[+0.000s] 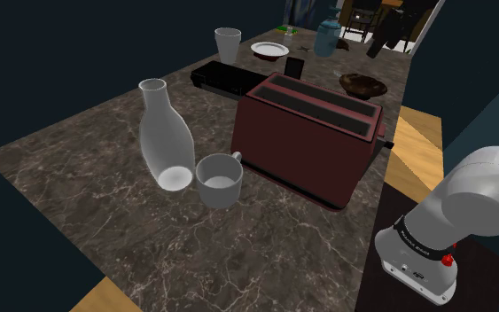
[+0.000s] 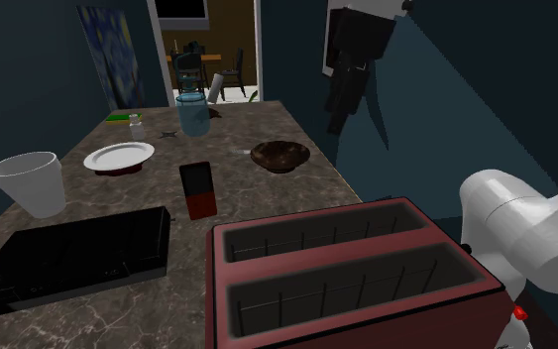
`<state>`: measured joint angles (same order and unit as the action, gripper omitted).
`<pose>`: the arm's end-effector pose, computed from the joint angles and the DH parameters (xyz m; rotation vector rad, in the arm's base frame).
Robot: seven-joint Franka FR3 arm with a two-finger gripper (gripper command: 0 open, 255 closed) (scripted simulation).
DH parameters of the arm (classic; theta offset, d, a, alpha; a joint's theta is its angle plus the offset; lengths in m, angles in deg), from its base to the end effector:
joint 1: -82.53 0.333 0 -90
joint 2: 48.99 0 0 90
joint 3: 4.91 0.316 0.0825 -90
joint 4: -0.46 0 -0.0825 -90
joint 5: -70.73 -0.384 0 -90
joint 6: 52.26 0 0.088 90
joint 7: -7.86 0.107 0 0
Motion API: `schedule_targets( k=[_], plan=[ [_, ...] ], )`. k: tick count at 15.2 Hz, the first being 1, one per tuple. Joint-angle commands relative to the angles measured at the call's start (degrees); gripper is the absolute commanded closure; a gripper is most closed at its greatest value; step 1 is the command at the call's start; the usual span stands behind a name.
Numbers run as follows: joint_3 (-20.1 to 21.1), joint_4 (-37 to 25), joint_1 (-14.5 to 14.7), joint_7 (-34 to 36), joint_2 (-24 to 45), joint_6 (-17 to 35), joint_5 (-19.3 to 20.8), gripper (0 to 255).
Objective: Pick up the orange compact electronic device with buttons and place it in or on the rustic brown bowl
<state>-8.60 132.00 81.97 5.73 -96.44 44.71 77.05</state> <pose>0.3046 -0.0416 0.6438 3.0496 -0.0311 0.3375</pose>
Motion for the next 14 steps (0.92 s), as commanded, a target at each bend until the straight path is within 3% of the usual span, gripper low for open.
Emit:
schedule_targets(
  k=[1, 14],
  plan=[
    [0.00, 0.00, 0.00, 0.00, 0.00, 0.00, 0.00, 0],
    [-4.62, -20.07, 0.67, -2.53, 33.47, 4.99, -3.33, 0]
  ],
)
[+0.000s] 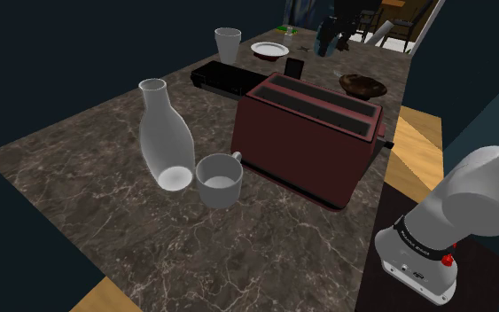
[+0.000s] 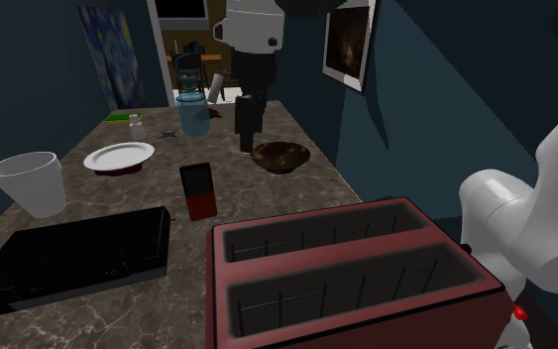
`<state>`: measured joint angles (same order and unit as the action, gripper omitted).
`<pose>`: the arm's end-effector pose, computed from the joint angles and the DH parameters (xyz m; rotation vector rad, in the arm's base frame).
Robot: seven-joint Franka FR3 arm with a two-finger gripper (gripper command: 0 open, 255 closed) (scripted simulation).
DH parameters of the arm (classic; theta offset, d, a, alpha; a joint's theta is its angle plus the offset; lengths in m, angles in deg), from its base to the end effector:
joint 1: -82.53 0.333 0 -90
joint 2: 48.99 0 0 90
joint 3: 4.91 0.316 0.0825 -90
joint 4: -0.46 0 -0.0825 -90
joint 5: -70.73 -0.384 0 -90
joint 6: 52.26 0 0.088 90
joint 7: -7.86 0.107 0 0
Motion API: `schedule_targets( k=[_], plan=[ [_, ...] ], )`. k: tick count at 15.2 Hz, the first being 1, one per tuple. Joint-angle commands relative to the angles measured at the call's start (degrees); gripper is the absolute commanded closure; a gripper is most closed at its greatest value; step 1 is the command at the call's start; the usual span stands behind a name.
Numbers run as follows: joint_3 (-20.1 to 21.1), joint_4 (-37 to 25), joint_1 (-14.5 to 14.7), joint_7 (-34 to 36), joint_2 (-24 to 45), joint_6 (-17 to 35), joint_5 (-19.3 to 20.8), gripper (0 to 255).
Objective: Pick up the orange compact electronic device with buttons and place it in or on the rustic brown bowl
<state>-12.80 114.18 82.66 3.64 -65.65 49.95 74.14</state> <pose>0.4716 -0.0770 0.5939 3.1098 -0.0743 0.1323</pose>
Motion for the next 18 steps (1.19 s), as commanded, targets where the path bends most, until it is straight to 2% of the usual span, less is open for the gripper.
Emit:
schedule_targets(
  k=[1, 8, 15, 18],
  plan=[
    [-0.74, -4.30, -0.04, -0.76, 5.29, -0.37, -0.90, 0],
    [-2.22, -20.58, -0.96, -2.99, 23.43, -3.25, -4.73, 0],
    [-2.13, -15.12, -0.94, -3.01, 23.38, 2.16, -4.74, 0],
    [-2.13, -14.70, -0.93, -3.01, 23.40, 2.60, -4.74, 0]
  ],
)
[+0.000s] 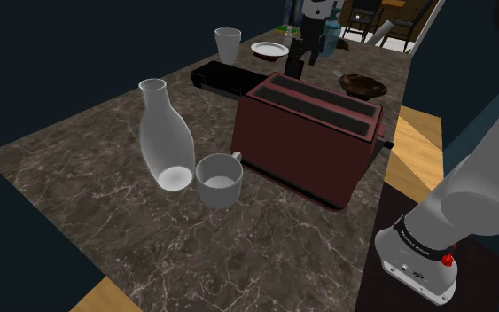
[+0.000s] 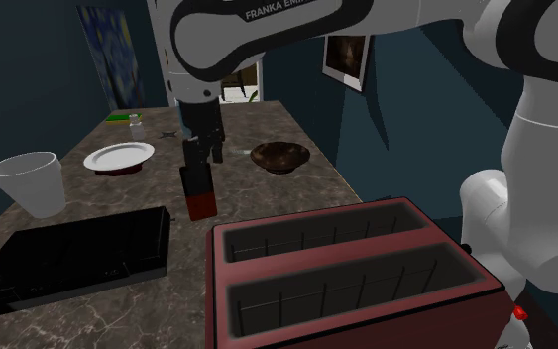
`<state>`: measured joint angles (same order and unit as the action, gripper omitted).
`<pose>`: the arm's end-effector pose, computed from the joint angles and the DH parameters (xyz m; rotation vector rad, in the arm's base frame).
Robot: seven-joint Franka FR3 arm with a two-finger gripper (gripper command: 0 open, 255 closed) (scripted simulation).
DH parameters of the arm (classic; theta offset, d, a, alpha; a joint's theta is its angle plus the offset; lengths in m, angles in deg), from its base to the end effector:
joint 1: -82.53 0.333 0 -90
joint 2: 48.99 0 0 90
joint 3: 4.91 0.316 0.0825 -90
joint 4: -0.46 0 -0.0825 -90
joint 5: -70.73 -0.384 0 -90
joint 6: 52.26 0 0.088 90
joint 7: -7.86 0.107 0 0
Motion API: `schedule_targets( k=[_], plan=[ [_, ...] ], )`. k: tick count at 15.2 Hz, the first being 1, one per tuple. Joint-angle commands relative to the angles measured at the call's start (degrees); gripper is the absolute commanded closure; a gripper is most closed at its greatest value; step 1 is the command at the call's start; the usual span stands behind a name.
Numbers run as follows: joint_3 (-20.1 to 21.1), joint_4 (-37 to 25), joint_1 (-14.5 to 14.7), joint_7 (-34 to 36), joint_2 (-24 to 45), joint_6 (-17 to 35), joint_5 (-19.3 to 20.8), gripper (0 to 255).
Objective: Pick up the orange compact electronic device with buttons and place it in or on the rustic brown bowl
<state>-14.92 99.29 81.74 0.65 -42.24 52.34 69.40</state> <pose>0.5875 -0.1058 0.5060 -3.1354 0.1061 0.0232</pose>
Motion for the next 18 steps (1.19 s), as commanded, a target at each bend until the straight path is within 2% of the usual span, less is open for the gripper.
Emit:
schedule_targets(
  k=[1, 5, 6, 15, 18],
  plan=[
    [-0.01, 0.19, -0.01, -0.02, 0.00, 0.21, -0.01, 0],
    [-0.01, 0.18, -0.01, -0.02, 0.00, 0.19, 0.00, 0],
    [-0.01, 0.18, -0.01, -0.02, 0.00, 0.19, 0.00, 255],
    [-0.01, 0.19, -0.01, -0.02, 0.00, 0.21, -0.01, 255],
    [-0.02, -1.97, -0.02, 0.01, -0.13, -2.07, 0.03, 255]
  ],
)
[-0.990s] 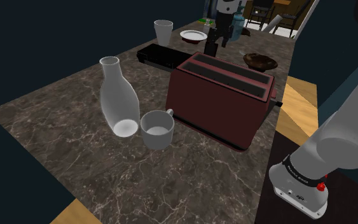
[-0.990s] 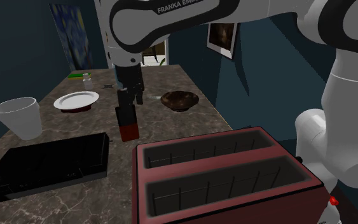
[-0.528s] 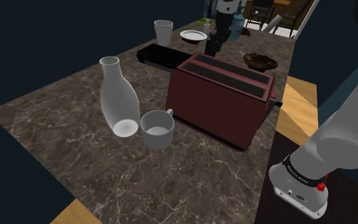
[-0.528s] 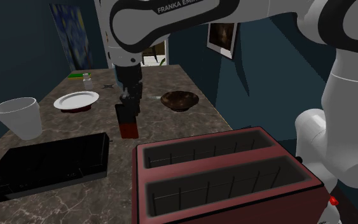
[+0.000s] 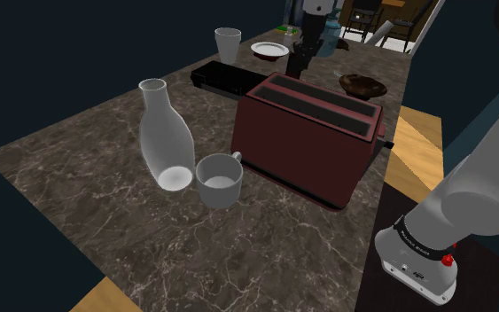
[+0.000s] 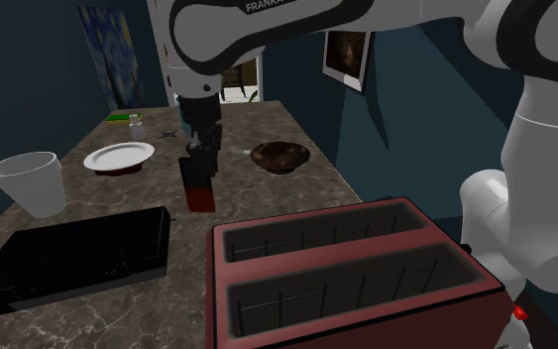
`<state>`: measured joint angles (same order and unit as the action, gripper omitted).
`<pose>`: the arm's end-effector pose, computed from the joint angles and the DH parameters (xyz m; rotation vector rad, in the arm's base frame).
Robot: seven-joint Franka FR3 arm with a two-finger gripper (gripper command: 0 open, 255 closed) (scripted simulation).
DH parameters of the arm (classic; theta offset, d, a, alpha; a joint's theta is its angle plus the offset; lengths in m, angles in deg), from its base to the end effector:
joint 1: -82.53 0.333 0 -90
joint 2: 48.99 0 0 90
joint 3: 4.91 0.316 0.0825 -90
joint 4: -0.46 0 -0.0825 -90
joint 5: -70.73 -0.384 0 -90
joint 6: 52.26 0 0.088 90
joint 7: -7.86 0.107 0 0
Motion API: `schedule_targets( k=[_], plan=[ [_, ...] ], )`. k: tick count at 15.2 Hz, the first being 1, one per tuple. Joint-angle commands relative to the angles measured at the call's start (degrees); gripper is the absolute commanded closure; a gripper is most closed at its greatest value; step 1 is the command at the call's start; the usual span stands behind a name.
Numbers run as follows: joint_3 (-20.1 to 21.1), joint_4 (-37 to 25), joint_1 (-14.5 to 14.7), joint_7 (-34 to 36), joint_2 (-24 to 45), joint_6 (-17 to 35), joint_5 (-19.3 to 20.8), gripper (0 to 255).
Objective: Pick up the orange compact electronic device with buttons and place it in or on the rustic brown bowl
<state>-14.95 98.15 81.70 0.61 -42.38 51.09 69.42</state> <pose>0.5872 -0.1064 0.5150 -3.1353 0.1061 0.0224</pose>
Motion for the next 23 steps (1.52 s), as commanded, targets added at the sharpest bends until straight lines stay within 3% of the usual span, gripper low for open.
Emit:
schedule_targets(
  k=[1, 20, 23],
  plan=[
    [0.01, -1.58, 0.01, 0.05, -0.01, -1.58, 0.02, 255],
    [-0.19, -19.47, -0.41, -0.14, 2.53, -16.98, -0.42, 255],
    [-1.66, -17.27, -2.33, -3.59, 0.15, -17.16, -0.12, 255]
  ],
)
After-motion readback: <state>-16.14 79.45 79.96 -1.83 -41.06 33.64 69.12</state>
